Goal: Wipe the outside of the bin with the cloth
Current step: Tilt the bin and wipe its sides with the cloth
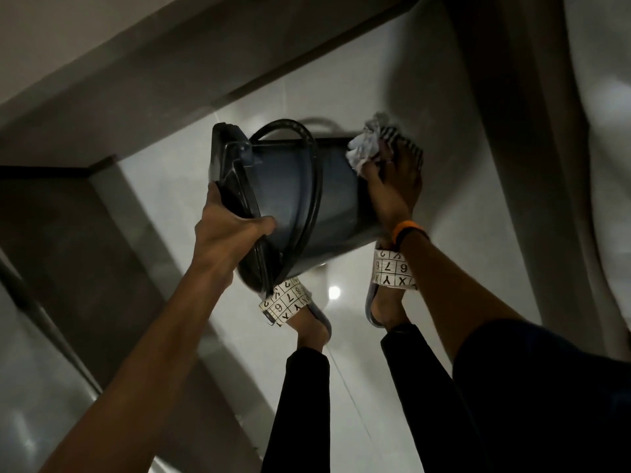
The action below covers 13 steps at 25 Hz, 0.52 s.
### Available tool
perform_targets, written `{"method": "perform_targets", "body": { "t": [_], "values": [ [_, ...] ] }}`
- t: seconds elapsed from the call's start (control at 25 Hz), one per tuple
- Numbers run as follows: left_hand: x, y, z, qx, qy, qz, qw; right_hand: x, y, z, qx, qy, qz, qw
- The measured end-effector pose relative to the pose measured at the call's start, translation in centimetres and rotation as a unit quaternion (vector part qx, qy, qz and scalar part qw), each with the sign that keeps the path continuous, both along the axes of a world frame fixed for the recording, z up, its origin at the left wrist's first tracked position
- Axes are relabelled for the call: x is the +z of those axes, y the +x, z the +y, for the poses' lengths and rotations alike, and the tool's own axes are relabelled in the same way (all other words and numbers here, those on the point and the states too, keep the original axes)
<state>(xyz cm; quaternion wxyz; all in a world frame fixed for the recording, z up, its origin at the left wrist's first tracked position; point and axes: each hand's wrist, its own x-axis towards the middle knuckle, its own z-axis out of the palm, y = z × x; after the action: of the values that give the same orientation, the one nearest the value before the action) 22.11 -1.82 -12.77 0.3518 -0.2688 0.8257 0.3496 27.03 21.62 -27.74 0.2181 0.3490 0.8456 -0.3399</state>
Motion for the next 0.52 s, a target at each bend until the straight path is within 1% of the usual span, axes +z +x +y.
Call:
{"method": "perform_targets", "body": {
  "t": [0.04, 0.08, 0.12, 0.16, 0.2, 0.24, 0.28, 0.32, 0.36, 0.4, 0.48, 0.52],
  "values": [
    [0.2, -0.3, 0.1, 0.002, -0.003, -0.008, 1.000, 0.1, 0.0, 0.6, -0.001, -0.003, -0.018, 1.000],
    [0.4, -0.8, 0.1, 0.010, -0.005, -0.014, 1.000, 0.6, 0.4, 0.3, 0.031, -0.007, -0.009, 0.999],
    [0.6, -1.4, 0.2, 0.018, -0.007, -0.019, 1.000, 1.4, 1.1, -0.8, 0.083, -0.012, 0.031, 0.996],
    [0.8, -2.1, 0.3, 0.021, -0.007, -0.027, 0.999, 2.6, 2.3, -2.7, 0.140, -0.023, 0.094, 0.985],
    [0.9, -2.7, 0.4, 0.022, -0.004, -0.037, 0.999, 3.9, 3.8, -5.1, 0.199, -0.030, 0.157, 0.967],
    [1.0, -3.2, 0.4, 0.027, 0.004, -0.043, 0.999, 5.0, 5.5, -7.3, 0.254, -0.036, 0.201, 0.946],
    [0.9, -3.5, 0.3, 0.033, 0.011, -0.046, 0.998, 5.7, 6.9, -8.8, 0.291, -0.034, 0.224, 0.929],
    [0.8, -3.8, 0.3, 0.037, 0.015, -0.047, 0.998, 5.8, 7.4, -9.1, 0.306, -0.029, 0.229, 0.924],
    [0.7, -3.8, 0.2, 0.037, 0.010, -0.039, 0.998, 5.4, 7.2, -8.6, 0.294, -0.030, 0.220, 0.930],
    [0.9, -3.6, 0.4, 0.035, 0.004, -0.030, 0.999, 4.8, 6.6, -7.6, 0.256, -0.025, 0.194, 0.947],
    [0.9, -3.0, 0.5, 0.025, -0.002, -0.015, 1.000, 3.8, 4.9, -5.3, 0.112, -0.040, 0.117, 0.986],
    [0.9, -2.2, 0.3, 0.002, 0.004, -0.006, 1.000, 3.6, 3.8, -4.3, 0.030, -0.064, 0.089, 0.994]
  ]
}}
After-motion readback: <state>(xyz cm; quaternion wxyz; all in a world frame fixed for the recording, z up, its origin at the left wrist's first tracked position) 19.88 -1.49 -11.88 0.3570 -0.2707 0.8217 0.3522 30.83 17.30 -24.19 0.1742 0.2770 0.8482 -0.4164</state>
